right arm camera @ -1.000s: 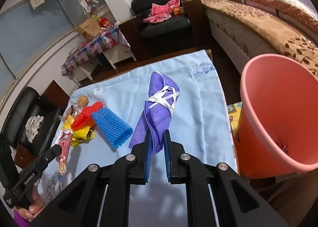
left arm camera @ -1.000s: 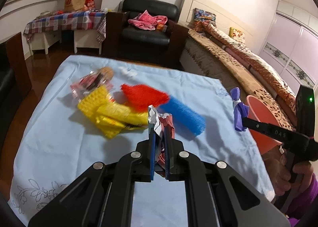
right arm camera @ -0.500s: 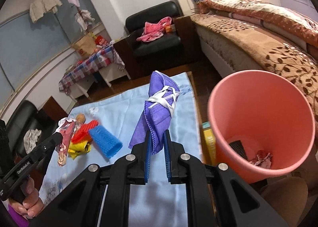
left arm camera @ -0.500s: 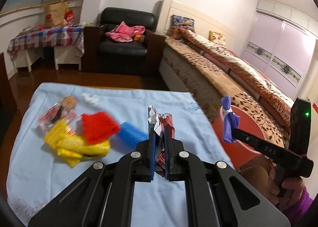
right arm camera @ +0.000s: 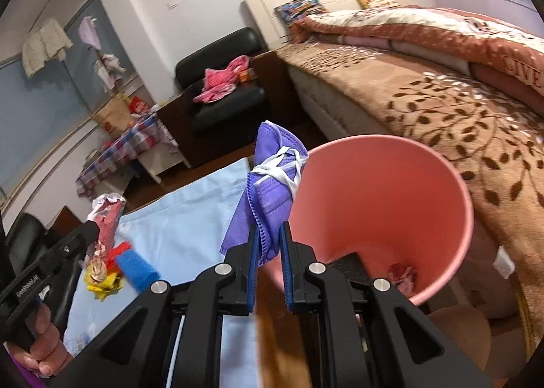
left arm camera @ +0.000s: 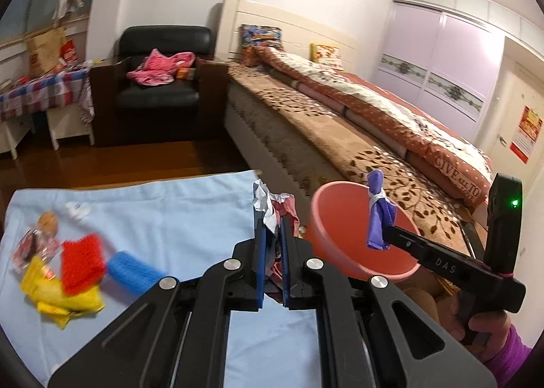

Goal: Collect trash
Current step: 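Carry the wrapper and purple cloth over the pink bucket with both grippers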

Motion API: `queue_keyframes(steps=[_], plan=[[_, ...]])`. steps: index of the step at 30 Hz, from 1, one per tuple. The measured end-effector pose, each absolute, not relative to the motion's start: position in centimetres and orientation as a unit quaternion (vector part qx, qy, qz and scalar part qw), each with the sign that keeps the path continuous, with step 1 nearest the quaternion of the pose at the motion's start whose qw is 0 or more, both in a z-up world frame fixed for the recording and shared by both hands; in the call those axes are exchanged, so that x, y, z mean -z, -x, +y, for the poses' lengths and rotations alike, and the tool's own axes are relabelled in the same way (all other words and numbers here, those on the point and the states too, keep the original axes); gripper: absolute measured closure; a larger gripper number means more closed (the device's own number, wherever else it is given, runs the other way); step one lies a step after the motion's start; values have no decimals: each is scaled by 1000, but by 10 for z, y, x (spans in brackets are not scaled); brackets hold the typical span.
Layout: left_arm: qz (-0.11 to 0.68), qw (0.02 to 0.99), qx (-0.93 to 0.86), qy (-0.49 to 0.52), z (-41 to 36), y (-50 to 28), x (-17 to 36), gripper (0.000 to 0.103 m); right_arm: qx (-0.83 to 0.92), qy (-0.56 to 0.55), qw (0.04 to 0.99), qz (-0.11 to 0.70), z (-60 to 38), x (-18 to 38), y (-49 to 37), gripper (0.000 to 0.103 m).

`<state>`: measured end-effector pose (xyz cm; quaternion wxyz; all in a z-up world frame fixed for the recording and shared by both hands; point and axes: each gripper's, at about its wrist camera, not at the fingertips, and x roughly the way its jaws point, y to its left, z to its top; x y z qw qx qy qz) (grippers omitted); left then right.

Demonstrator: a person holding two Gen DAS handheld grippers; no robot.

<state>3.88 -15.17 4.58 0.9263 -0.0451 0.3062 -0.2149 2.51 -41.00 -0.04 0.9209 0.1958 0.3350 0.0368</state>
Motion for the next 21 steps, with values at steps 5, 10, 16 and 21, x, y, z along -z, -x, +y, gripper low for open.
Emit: queue_keyframes(steps=[5,10,16,21], plan=[[306,920,244,32,-189,-45,-46,96,-9,-200,922,333,-434,6,-22,91],[314,909,272,16,-224,-48,-39,96,5,-208,918,338,-450,15,-18,91],[326,900,290,3,-249,-53,-31,96,17,-220,914,340,-462,23,-14,91],[340,892,298,-5,-267,-60,-23,96,23,-229,911,341,-472,29,-13,91]])
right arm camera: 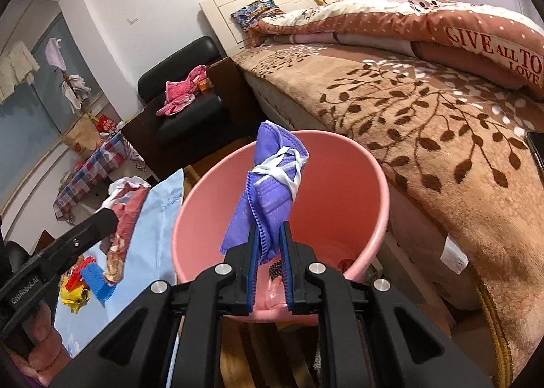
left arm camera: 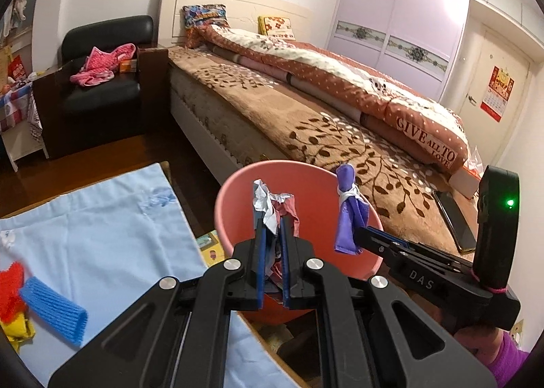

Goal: Collect trash
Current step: 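Carry the wrapper and purple cloth over the pink bucket with both grippers, then open both grippers to drop the wrapper and cloth into the bucket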

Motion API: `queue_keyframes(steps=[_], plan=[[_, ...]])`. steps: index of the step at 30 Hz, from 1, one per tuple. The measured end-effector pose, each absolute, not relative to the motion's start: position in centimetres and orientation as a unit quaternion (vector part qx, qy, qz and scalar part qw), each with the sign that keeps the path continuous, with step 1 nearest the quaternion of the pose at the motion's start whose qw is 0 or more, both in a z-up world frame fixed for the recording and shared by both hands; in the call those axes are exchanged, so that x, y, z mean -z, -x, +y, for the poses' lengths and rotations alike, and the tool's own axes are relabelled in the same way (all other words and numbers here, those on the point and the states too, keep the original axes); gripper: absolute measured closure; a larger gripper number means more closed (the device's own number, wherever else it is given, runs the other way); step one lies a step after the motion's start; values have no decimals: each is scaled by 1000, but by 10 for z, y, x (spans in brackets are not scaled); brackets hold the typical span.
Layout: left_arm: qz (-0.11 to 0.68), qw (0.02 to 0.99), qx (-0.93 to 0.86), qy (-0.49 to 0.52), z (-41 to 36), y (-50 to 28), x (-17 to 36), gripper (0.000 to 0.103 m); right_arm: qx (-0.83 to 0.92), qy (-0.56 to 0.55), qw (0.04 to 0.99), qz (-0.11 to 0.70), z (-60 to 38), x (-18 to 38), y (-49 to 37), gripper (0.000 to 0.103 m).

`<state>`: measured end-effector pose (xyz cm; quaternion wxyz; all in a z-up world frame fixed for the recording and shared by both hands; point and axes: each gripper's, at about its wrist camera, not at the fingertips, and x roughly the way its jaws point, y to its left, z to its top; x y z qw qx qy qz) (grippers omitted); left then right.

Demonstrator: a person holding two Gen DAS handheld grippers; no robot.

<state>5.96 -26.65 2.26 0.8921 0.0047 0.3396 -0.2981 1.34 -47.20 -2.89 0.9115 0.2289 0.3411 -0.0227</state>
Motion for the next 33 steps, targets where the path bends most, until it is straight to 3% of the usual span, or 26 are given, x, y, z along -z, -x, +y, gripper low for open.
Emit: queue_keyframes(steps=[33], plan=[[367,880,300,-2,-287,-62,-1,96,22,-221,912,345,-474,41,-15,91]])
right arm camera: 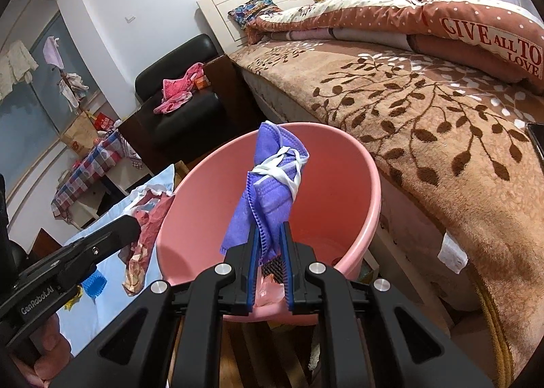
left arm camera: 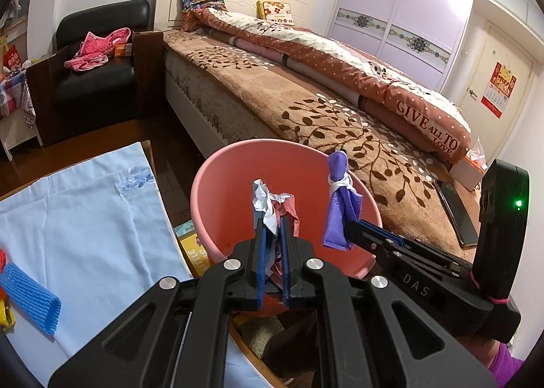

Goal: Collect trash
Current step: 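Open both grippers to drop the wrapper and cloth into the bucket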

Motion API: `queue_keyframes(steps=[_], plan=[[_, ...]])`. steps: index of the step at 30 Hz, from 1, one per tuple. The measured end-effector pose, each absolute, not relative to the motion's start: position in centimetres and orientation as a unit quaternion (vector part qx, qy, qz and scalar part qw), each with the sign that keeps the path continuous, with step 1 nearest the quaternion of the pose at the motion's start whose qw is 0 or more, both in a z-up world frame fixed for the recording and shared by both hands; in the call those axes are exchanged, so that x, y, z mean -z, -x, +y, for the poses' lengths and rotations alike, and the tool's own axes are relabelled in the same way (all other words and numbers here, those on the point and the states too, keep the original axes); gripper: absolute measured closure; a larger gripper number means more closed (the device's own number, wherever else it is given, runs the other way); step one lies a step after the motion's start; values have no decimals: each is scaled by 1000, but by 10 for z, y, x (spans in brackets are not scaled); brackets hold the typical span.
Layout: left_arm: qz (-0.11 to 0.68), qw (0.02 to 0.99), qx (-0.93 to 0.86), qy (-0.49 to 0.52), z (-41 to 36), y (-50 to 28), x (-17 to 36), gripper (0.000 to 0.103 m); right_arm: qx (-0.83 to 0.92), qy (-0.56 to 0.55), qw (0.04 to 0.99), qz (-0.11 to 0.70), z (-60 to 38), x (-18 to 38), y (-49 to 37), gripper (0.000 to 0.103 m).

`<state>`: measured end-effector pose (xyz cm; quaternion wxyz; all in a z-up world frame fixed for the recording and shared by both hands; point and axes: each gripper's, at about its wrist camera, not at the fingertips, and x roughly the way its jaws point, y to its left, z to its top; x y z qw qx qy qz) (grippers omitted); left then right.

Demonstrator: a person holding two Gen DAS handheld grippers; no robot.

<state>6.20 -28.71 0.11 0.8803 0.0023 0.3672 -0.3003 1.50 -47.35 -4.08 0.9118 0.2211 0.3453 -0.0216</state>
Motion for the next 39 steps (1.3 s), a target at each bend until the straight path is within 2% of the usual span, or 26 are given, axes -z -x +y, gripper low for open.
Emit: queue_keyframes(steps=[22,23,25,27,34,37,39], plan=[[364,879,307,-2,-293,-62,-1,96,30,-227,909,349,-480,43,-15,91],[366,879,306,-1,-293,-63,-1,95,31,-228,908,349,-480,44,-15,91],[370,877,307,1,-293,-64,0,85,33,-230,908,350,-481,44,-17,91],[369,877,307,6,-291,-64,-1,70,35,-234,907,349,-483,45,-17,91],[364,876,315,6,-291,-59,-4,67,40,-241,905,349,-485,46,-15,91],[367,875,315,8,-289,-60,-3,67,41,-249,902,351,-487,47,-15,82],[371,874,312,10,-287,-61,-2,67,40,-250,902,350,-486,47,-13,81]])
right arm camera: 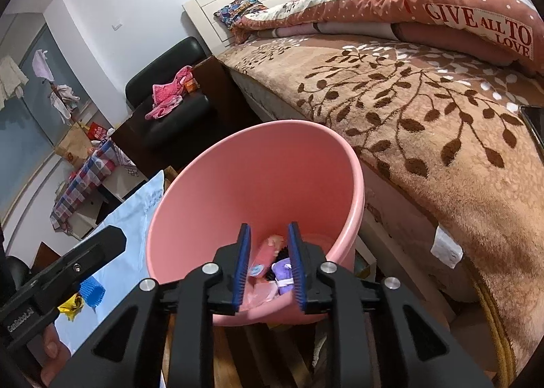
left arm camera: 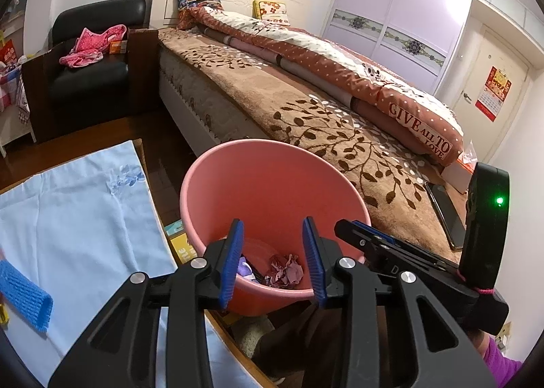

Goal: Collect trash
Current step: 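Open both grippers to drop the wrapper and cloth into the bucket, then move both open grippers back over the table items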

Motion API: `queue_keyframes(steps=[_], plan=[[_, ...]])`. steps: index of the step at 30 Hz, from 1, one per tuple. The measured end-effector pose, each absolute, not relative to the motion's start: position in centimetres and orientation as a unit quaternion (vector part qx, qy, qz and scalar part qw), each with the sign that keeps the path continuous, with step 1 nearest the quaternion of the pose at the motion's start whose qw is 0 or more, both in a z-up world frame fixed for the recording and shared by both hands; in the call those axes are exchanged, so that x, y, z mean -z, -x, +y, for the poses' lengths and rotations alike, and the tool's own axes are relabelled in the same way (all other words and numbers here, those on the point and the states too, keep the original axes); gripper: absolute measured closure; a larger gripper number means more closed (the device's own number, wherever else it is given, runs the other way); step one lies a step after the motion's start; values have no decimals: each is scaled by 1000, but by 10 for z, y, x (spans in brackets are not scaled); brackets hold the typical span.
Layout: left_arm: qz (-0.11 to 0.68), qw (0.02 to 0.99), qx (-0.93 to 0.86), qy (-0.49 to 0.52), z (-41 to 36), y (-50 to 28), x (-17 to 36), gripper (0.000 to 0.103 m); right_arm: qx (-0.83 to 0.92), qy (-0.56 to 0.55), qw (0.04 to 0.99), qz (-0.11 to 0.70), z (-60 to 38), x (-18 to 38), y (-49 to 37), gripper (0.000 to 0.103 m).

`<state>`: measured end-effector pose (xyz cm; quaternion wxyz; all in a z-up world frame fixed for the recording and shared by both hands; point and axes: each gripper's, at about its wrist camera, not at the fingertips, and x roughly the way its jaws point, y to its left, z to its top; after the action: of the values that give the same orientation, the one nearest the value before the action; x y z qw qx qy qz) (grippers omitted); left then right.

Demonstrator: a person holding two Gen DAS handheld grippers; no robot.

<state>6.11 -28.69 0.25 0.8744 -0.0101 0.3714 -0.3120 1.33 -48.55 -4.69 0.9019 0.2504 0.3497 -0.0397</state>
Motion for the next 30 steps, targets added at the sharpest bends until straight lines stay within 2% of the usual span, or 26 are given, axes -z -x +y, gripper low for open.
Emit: queue_keyframes(steps=[7,30], plan=[[377,877,298,15,-275,-60,-1,67,25,-241,905,349,-475,40,-12,74],[356,914,191,38,-174,-49,-9,67,-70,-172,916,355,-395,20,-17,71]])
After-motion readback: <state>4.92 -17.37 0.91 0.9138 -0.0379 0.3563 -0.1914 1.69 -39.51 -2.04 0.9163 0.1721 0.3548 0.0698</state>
